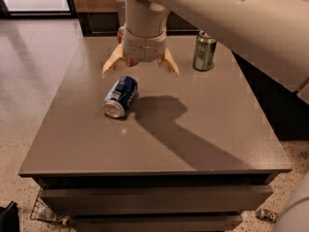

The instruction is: Place pepsi can upright

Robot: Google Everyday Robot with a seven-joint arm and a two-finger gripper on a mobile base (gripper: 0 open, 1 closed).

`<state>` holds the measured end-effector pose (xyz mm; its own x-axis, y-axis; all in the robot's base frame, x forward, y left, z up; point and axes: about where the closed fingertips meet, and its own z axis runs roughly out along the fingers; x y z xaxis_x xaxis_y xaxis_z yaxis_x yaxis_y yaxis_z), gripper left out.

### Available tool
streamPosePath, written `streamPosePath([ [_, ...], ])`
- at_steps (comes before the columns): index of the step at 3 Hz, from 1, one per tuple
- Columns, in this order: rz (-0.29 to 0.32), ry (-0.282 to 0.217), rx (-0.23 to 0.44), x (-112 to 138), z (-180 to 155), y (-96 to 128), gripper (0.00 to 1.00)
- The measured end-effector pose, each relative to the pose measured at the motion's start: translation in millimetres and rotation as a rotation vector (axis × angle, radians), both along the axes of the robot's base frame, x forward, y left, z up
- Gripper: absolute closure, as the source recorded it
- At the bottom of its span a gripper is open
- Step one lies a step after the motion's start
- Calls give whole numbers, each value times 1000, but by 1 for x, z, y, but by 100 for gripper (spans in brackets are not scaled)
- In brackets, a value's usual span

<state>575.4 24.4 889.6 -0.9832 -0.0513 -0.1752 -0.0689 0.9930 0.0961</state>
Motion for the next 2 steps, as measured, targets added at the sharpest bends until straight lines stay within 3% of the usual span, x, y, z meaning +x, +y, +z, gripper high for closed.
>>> streamPosePath([
  [1,-95,31,16,-5,-14,-11,0],
  [2,-150,34,37,-6,-19,-18,0],
])
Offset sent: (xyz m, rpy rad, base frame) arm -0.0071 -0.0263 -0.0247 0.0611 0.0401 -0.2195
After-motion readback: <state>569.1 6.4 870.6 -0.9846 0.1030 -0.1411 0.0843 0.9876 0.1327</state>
